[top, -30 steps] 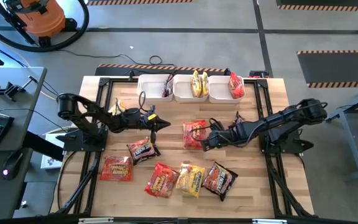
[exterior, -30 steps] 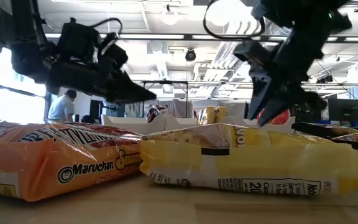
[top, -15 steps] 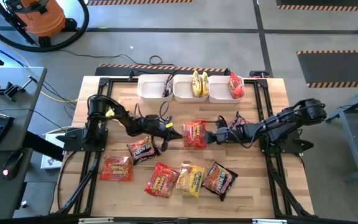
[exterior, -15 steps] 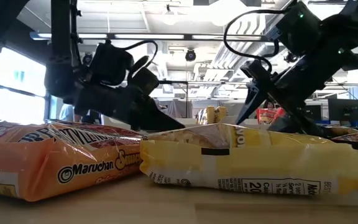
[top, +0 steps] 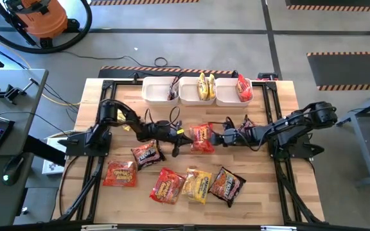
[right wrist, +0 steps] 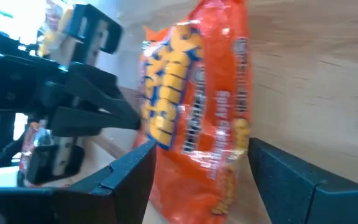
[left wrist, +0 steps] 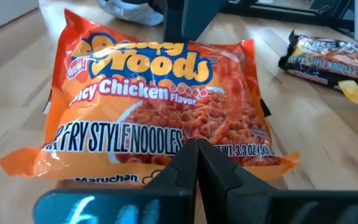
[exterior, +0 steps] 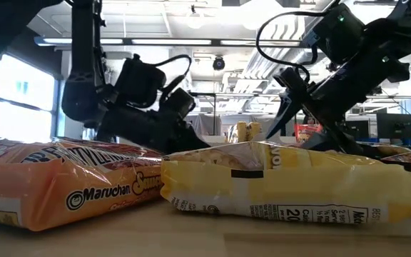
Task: Sort Maruchan noodles
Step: Put the orange noodle into the right white bin
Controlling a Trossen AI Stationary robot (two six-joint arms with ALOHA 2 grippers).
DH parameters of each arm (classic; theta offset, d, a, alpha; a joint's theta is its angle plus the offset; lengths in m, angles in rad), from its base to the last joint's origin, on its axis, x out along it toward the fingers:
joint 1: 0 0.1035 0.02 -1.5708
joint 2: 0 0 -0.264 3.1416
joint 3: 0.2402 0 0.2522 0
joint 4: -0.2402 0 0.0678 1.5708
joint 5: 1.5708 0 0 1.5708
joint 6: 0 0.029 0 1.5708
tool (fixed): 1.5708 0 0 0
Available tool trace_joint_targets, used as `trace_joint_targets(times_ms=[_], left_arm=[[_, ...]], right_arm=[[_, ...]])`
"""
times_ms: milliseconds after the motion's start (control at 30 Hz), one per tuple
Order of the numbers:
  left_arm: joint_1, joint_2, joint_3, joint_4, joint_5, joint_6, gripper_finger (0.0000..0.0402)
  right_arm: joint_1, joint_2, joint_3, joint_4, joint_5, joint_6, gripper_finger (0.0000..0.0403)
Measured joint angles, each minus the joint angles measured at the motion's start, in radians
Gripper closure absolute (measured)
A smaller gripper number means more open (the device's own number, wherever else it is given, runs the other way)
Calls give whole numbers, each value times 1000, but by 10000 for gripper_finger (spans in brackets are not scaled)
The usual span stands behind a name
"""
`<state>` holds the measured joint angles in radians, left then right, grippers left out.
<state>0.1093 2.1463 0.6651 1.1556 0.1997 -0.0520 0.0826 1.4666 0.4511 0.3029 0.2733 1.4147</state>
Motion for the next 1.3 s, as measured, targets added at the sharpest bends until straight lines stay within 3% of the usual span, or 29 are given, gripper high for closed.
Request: trace_joint_targets(times_ms=[233, 433, 700, 867, 1033, 1300], left_arm=[[-1, 18, 16, -3, 1, -16, 401], [-1, 18, 16, -16, 1, -8, 401], [-1, 19, 15, -28, 1, -7, 401], [-1, 20, 15, -29, 1, -6, 401], [-1, 20, 15, -29, 1, -5, 401], [-1, 21, 13, -34, 1, -5, 401]], right_arm=[[-4, 8, 0, 22, 7, 7, 151], [-32, 87, 0, 76, -36, 22, 128], [-58, 213, 0, 383, -64, -63, 120], [-56, 228, 0, 435, -67, -75, 121], [-55, 228, 0, 435, -85, -69, 143], [-57, 204, 0, 427, -131, -75, 218]])
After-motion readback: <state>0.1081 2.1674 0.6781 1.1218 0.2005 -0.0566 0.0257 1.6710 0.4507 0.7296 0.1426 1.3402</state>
